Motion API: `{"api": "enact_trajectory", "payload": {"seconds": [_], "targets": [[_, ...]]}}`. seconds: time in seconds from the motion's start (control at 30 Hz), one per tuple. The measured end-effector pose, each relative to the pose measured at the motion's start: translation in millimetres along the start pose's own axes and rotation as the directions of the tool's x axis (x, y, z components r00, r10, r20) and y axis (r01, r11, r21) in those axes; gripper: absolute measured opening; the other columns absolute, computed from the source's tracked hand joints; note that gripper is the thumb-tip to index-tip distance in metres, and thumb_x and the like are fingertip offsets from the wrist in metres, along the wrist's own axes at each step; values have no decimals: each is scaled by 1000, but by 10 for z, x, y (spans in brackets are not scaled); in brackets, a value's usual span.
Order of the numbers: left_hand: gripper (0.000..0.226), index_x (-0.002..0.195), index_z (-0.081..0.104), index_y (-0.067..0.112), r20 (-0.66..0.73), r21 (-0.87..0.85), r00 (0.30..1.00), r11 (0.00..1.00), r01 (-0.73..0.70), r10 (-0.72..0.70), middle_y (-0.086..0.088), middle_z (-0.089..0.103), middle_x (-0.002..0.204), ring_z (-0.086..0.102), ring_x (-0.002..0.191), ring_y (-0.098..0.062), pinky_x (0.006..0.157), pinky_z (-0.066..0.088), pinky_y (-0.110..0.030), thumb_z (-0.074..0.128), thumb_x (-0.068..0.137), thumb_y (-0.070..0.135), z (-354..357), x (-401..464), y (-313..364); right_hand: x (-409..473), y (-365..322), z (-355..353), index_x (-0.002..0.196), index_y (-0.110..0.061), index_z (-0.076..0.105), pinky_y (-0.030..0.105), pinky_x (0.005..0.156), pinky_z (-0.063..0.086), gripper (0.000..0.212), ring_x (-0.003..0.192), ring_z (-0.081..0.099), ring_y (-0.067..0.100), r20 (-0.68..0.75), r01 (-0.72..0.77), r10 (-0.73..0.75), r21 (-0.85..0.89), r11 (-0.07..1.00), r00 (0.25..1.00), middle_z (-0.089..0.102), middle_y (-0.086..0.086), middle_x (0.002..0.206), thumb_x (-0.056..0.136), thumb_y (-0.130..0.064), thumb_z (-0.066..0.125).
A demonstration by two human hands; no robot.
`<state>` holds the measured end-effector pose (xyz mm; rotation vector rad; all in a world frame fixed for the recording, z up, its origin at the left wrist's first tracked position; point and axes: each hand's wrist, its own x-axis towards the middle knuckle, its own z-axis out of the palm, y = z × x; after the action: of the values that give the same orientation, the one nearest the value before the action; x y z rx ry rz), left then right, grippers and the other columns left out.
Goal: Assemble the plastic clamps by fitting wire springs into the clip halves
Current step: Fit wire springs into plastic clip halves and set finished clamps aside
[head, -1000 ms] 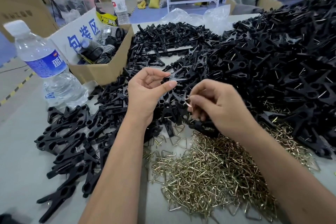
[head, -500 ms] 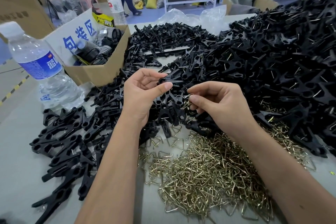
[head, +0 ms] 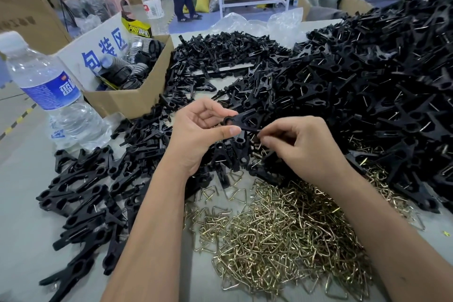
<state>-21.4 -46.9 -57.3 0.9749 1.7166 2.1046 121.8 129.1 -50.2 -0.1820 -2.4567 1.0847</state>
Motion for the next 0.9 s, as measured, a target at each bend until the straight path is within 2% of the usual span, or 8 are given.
{"api": "enact_trajectory", "payload": {"seconds": [0.1,0.17,0.23,0.3,0.4,0.6,0.8,0.9], "targets": [[35,80,72,29,22,3,1000,1000,4,-4,-2,79,97,72,102,-19,97,56,-36,95,57,16,7,10,-4,37,33,-5,88,-24,82,17,60,53,10,66,68,6,-110,-49,59,90,995,992,74,-12,73,92,-16,78],[35,80,72,30,30,-1,1000,1000,6,-6,-1,78,96,72,103,-20,94,57,-35,95,57,16,7,12,-6,54,65,3,86,-23,81,17,56,49,11,60,63,5,-130,-93,128,247,965,983,73,-9,70,93,-15,77],[35,79,72,30,40,-16,999,1000,8,-7,-2,79,96,73,102,-18,88,58,-32,95,57,15,30,11,-1,50,60,30,86,-18,80,18,52,45,9,57,57,9,-157,-125,233,502,856,960,70,-1,69,93,-13,77],[35,77,72,30,56,-32,998,999,8,-6,-2,79,94,74,99,-17,83,59,-30,94,57,13,84,9,0,34,34,87,86,-14,80,19,48,44,7,56,58,12,-183,-119,299,637,762,936,71,5,70,92,-10,78],[35,77,72,30,83,-46,996,999,18,-15,-4,79,94,75,94,-18,80,60,-29,93,57,10,186,-1,-13,19,2,147,85,-13,80,20,47,46,6,56,62,15,-202,-115,321,658,744,925,73,9,72,90,-12,80],[35,80,68,22,64,-40,998,999,17,-15,-9,79,98,75,96,-21,81,60,-30,93,58,11,245,-16,-32,-13,-4,164,82,-16,79,22,48,49,8,53,64,16,-278,-94,315,597,797,908,73,8,68,89,-17,82],[34,78,70,25,80,-55,996,998,34,-29,-10,79,100,75,94,-18,81,59,-28,93,58,10,257,-14,-18,-27,-61,185,83,-7,75,21,46,45,13,52,59,13,-185,-120,379,748,653,907,71,9,71,84,-13,86],[32,77,72,28,86,-96,996,995,31,-23,-10,80,98,76,96,-18,82,59,-27,92,59,11,260,-19,-5,-21,-76,174,80,-11,71,18,42,41,27,52,54,10,25,-215,420,886,411,907,65,7,75,67,-25,91]]}}
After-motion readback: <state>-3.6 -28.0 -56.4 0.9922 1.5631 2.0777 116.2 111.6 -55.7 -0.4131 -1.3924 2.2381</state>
